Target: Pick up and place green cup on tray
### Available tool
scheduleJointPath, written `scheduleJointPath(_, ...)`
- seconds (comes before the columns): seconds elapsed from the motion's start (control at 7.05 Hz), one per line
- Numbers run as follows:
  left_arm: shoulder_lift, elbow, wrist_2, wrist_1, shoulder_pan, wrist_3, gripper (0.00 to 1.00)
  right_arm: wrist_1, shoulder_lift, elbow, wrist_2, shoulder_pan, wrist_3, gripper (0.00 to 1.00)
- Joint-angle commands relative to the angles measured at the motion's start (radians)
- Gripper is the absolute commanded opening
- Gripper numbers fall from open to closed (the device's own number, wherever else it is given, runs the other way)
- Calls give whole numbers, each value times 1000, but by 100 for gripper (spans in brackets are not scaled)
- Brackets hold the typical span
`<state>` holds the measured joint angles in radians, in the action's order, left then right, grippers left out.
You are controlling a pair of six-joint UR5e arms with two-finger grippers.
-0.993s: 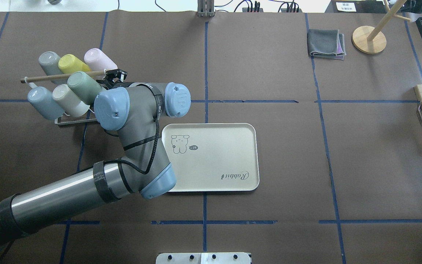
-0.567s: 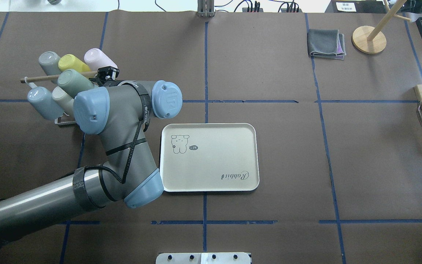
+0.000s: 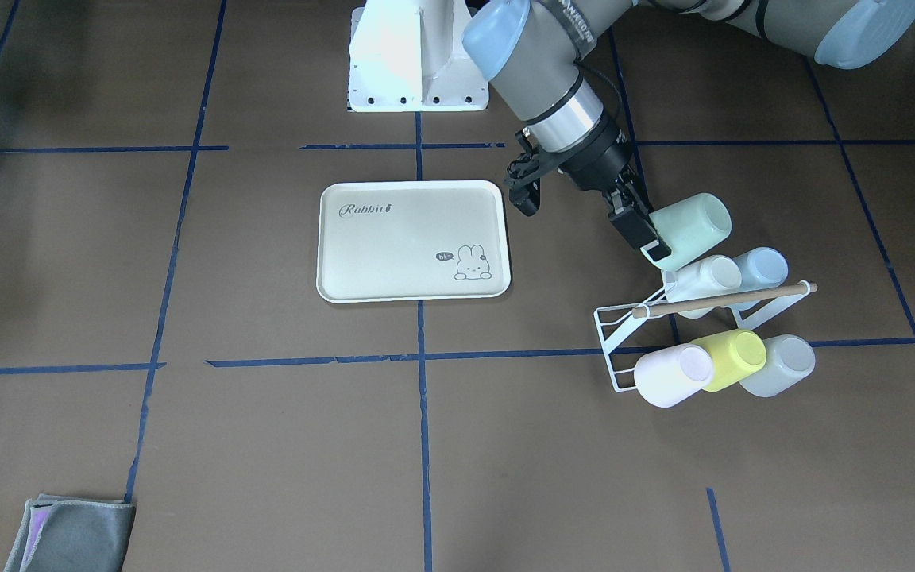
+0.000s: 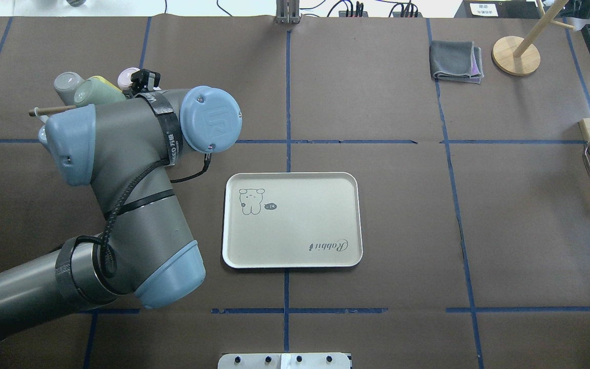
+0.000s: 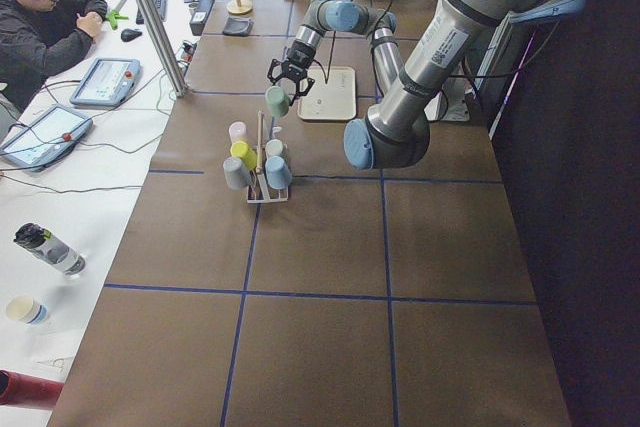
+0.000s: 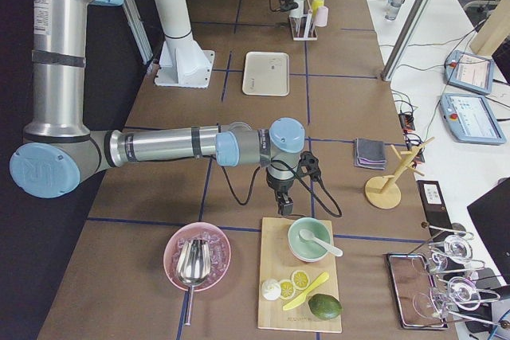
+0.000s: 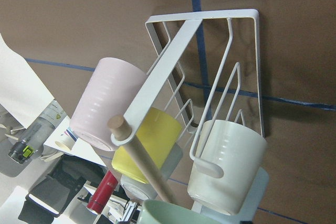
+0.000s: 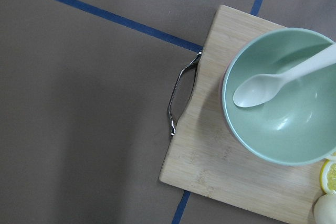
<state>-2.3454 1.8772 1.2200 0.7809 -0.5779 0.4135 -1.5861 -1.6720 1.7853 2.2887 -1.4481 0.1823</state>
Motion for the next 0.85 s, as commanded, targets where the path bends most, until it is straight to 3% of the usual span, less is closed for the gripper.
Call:
scheduleJointPath(0.0, 1, 65, 85, 146, -26, -15, 73, 0, 0, 2, 0, 0, -1, 99)
scheduleJointPath(0.43, 6, 63, 232, 409, -37, -282, 71, 0, 2, 0, 0, 0, -3, 99)
scheduleJointPath(0.71, 50, 62, 278, 635, -37, -508, 71, 2, 3, 2, 0, 0, -1, 99)
